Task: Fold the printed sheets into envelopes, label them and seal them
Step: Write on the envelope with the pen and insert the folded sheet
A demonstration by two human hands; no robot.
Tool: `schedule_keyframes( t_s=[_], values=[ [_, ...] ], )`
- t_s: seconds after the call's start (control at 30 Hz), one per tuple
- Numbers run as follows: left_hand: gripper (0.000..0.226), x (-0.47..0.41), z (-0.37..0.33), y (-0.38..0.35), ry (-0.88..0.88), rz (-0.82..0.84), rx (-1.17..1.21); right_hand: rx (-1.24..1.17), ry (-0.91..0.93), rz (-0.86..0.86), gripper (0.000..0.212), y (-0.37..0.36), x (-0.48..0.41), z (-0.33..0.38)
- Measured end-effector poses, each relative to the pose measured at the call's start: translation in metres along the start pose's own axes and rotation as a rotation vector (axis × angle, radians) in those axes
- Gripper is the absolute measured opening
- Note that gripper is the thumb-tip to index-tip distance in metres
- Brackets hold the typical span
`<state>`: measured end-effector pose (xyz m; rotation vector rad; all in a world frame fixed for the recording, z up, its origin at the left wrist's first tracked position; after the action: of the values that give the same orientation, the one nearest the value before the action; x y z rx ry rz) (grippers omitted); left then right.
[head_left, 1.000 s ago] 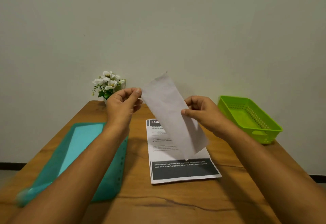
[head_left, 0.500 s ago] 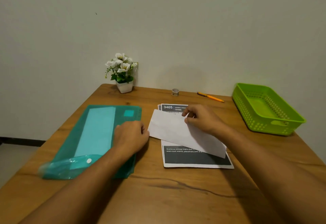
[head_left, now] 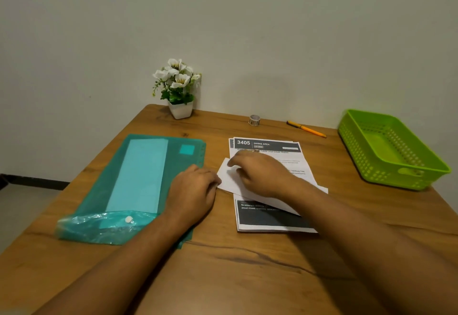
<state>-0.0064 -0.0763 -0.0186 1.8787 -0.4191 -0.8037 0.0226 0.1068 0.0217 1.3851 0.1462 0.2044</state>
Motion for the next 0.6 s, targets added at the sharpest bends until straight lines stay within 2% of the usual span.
schedule_keyframes(
  t_s=[0.17,0.33,0.47,0.6],
  values=[
    [0.016,0.001,0.002,-0.003,-0.018,0.003,-0.008,0.137,0.054,0.071,0.041,-0.022,-0.018,0.012],
    [0.019,0.001,-0.002,-0.004,-0.063,0.022,-0.063,0.066,0.068,0.027,0.041,-0.025,-0.019,0.005],
    [0.019,0.001,-0.006,0.005,-0.029,0.074,-0.075,0.029,0.063,0.02,0.047,-0.026,-0.02,0.003],
    [0.024,0.012,-0.007,0.008,-0.09,0.117,-0.098,0.019,0.087,-0.008,0.045,-0.028,-0.021,0.0]
  ],
)
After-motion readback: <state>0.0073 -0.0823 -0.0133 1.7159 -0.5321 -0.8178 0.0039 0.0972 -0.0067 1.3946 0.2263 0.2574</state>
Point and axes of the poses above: each hand's wrist, its own x-axis away from the middle knuckle, its own y-axis out of the back of the hand, z = x × y, the point moved 3 cm from there along -x, towards the middle knuckle, and after that the axes turned 8 degrees about z, right-handed, at the moved point
